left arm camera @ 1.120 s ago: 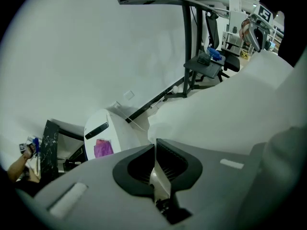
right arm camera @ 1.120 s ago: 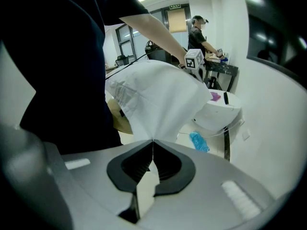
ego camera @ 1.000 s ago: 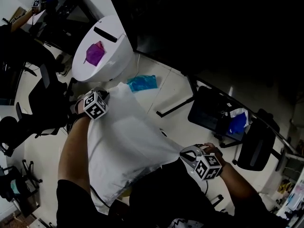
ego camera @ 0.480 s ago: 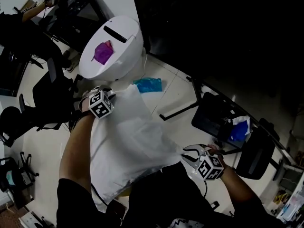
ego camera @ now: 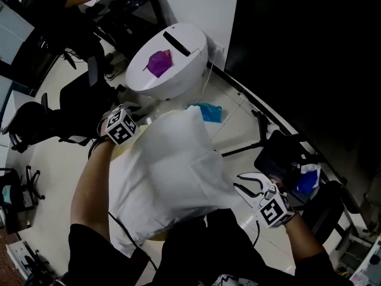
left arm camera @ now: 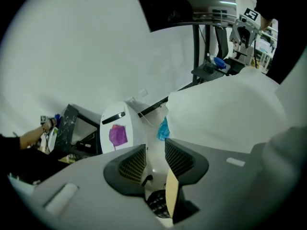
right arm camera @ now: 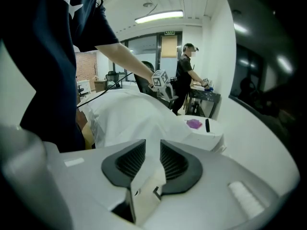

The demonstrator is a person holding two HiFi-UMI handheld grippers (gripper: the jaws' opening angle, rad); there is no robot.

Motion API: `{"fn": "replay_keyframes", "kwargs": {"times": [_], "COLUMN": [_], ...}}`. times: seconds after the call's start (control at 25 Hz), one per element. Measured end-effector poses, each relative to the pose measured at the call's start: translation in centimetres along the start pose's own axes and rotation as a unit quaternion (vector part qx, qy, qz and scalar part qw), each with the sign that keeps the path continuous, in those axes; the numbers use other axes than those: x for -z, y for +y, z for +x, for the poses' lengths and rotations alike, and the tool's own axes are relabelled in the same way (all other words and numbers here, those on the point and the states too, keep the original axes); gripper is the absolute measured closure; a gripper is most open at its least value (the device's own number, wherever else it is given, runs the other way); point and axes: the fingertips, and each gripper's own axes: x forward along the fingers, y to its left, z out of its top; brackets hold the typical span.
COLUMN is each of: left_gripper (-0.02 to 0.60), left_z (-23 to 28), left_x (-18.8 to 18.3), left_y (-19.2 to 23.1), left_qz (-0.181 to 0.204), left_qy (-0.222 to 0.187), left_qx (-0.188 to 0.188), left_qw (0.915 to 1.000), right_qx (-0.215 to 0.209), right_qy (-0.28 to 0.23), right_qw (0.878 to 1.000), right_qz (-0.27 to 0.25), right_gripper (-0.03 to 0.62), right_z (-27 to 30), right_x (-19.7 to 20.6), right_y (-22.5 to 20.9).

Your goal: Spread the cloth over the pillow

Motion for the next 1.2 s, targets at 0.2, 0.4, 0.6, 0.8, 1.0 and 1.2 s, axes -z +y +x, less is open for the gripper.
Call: {"fn": "replay_keyframes", "kwargs": {"times": [0.2,0.4,0.6,0.8,1.0,1.2], "left_gripper": [0.465,0.466,0.477,0.479,0.479,0.479], "left_z": [-3.6,-6.6,-7.8,-7.6,-7.0,-6.4], "left_x": [7.4,12.3,18.2,23.2,25.7,26.2], "left_y": [-2.0,-6.7,-9.0,-11.4,-13.7,-15.4], "left_qz": [-0.108,-0.162,-0.183,-0.24,-0.315,-0.354], "left_qy": [0.017,0.012,0.065,0.092,0.105,0.127], "left_qx": [0.056,0.148,0.163,0.202,0.249,0.283], "left_qw": [0.9924,0.9756,0.9674,0.9449,0.9096,0.882], "right_qx": [-0.004,-0.023,-0.043,-0.053,-0.064,-0.072], "right_qy": [-0.018,-0.023,-0.022,-0.026,-0.017,-0.008], "right_qw": [0.999,0.997,0.995,0.992,0.99,0.989], "right_qz": [-0.032,-0.064,-0.092,-0.112,-0.121,-0.125], "right_gripper": [0.486,0.487,0.487,0.487,0.487,0.487], "right_z": [1.5,3.4,4.5,5.1,5.8,6.2], "right_x": [-4.5,-7.0,-9.3,-11.2,-11.2,-10.6], "right_y": [0.2,1.3,3.4,5.1,6.6,7.2]}}
